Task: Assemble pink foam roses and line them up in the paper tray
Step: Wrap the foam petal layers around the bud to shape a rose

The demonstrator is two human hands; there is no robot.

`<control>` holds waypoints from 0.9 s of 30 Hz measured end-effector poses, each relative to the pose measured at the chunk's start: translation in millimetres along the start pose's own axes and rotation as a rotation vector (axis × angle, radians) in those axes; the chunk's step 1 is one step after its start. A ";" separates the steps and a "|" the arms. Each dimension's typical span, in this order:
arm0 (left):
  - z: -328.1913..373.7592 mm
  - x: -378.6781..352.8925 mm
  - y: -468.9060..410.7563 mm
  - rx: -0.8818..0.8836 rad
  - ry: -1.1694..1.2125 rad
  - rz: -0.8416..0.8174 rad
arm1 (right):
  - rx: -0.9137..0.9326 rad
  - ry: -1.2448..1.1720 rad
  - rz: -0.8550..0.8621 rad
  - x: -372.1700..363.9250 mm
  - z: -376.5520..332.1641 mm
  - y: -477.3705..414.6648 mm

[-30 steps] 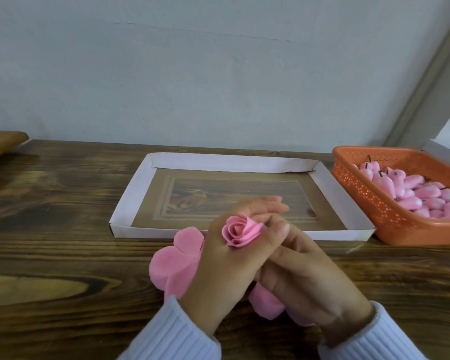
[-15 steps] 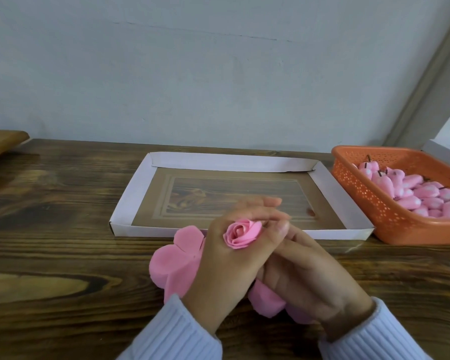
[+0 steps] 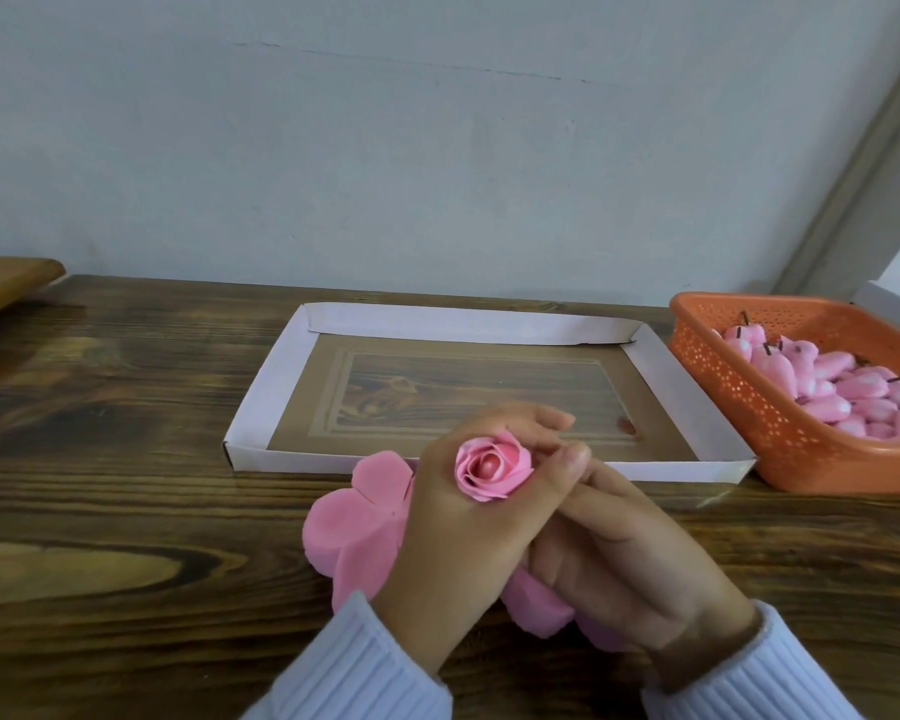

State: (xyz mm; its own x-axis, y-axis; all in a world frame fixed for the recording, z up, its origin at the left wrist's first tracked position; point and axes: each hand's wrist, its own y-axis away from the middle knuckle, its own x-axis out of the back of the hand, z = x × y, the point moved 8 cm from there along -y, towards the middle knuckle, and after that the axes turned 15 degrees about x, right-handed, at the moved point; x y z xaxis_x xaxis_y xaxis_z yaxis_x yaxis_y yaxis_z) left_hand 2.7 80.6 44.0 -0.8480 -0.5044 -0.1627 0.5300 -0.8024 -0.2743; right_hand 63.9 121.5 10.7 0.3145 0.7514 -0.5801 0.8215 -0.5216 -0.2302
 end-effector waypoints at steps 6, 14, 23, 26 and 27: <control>3.4 9.9 0.9 -0.017 -0.004 0.094 | 0.062 0.115 0.083 8.0 -12.6 -3.4; -0.7 1.7 1.6 0.068 -0.053 0.014 | -0.132 0.090 0.024 -4.7 10.8 2.0; 0.9 1.2 2.6 0.008 -0.070 0.023 | 0.005 -0.102 0.015 -8.0 2.0 1.8; -1.2 3.9 -0.5 -0.005 -0.083 0.054 | 0.070 -0.087 -0.030 -10.4 -3.3 0.6; -1.6 4.1 -0.9 0.001 -0.071 0.042 | 0.081 -0.071 -0.032 -10.4 -3.7 0.5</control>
State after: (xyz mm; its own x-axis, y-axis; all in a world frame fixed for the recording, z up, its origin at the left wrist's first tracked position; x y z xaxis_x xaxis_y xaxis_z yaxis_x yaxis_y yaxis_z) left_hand -1.2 79.7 42.0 -0.8223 -0.5591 -0.1062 0.5652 -0.7802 -0.2680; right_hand 62.8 115.0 19.5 0.2524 0.7390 -0.6246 0.7884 -0.5313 -0.3100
